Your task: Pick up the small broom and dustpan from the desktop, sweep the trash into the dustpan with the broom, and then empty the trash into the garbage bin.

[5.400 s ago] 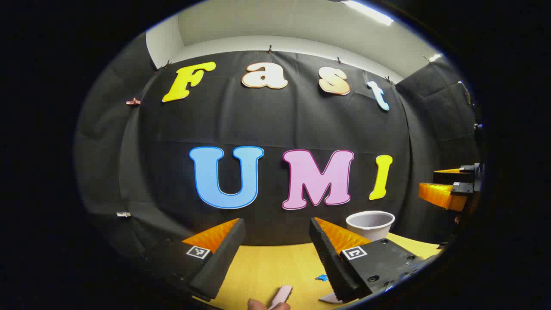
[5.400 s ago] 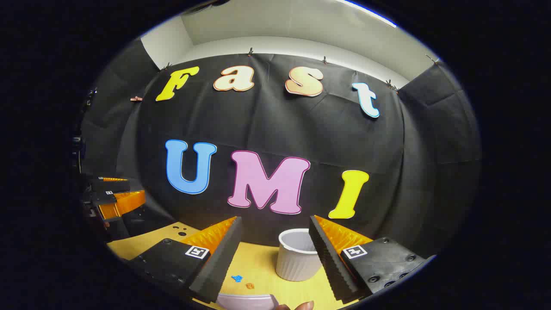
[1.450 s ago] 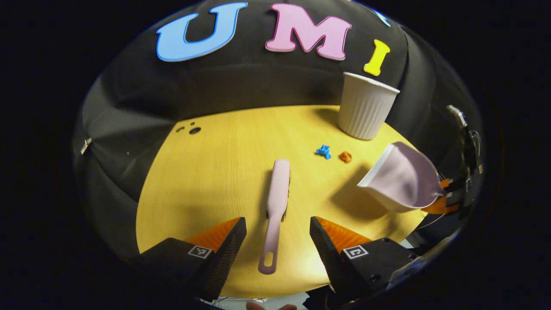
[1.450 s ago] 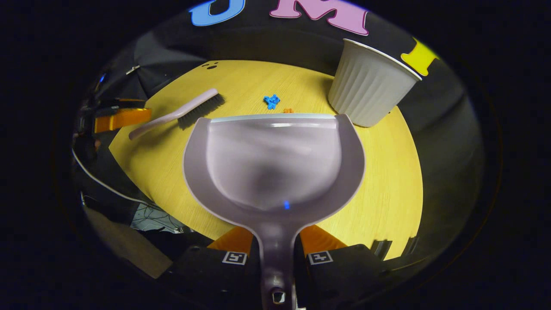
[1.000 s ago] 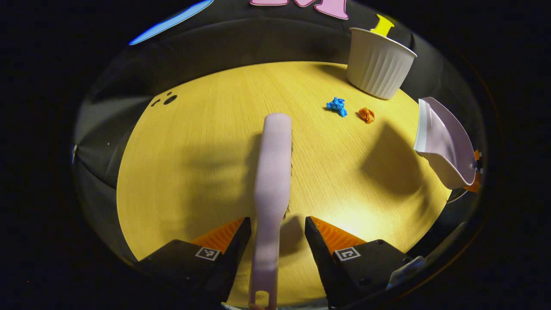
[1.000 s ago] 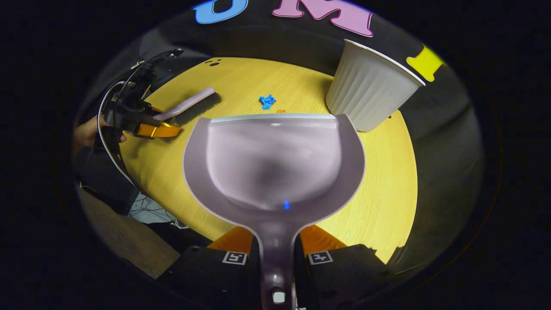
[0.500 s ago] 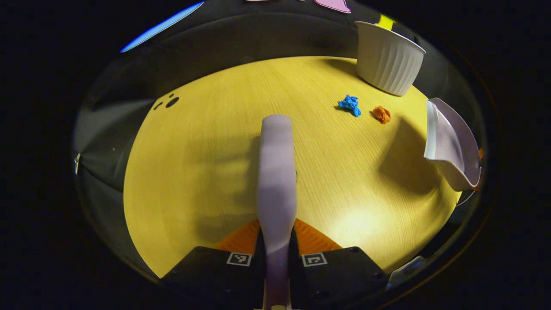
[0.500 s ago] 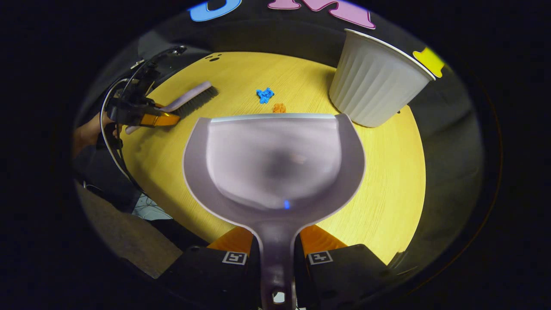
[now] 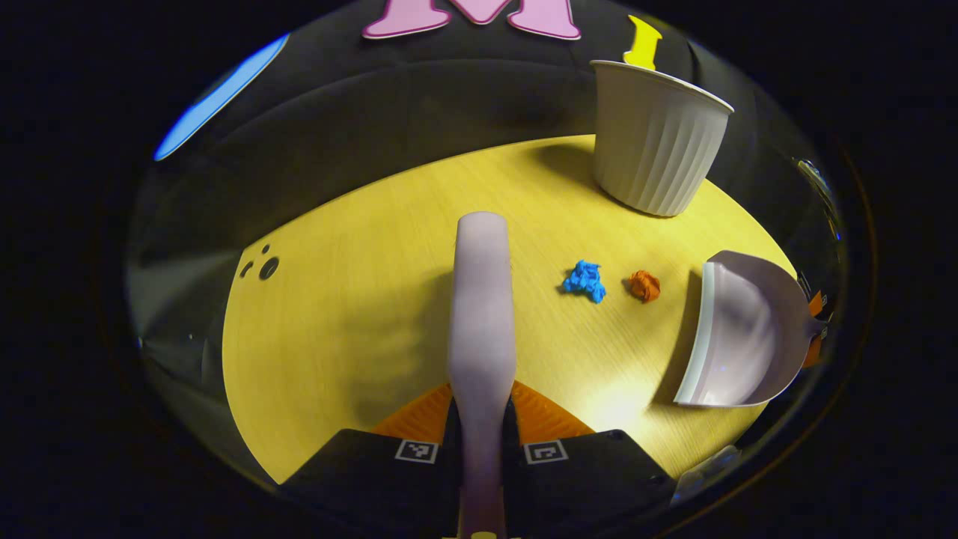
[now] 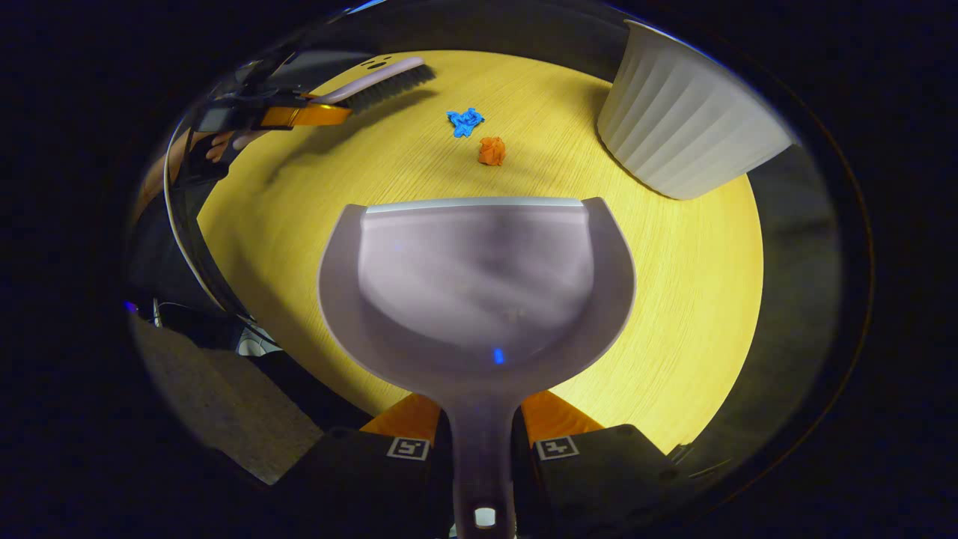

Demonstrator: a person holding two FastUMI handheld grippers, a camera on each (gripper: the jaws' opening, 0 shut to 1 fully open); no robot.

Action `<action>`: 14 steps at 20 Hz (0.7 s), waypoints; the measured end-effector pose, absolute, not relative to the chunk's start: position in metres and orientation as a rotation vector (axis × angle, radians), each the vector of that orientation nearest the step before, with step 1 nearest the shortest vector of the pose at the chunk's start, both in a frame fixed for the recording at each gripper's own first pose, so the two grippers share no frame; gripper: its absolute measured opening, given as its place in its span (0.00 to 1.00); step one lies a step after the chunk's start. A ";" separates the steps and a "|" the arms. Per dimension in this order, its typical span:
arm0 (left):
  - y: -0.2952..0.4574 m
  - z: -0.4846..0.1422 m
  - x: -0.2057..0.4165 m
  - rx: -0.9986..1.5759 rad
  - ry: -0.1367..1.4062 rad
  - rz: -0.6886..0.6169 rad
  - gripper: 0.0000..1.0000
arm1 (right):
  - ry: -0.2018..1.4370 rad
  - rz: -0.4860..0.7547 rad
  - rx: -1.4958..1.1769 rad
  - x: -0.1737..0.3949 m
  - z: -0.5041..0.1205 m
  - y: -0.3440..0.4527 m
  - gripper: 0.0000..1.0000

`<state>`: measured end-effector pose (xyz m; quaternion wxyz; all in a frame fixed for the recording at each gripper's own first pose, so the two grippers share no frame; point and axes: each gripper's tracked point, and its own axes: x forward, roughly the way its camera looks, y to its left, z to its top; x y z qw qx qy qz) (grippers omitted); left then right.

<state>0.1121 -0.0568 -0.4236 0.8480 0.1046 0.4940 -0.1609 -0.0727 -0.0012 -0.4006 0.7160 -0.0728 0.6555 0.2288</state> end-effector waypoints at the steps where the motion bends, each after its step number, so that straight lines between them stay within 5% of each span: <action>1: -0.066 -0.429 0.119 0.241 1.039 -0.364 0.28 | 1.454 0.507 -0.162 -0.071 -0.402 -0.001 0.36; 8: -0.123 -0.467 0.124 0.310 1.121 -0.508 0.28 | 1.476 0.524 -0.208 -0.066 -0.416 -0.005 0.36; 14: -0.208 -0.440 0.064 0.145 1.152 -0.856 0.28 | 1.450 0.541 -0.208 -0.067 -0.421 -0.006 0.37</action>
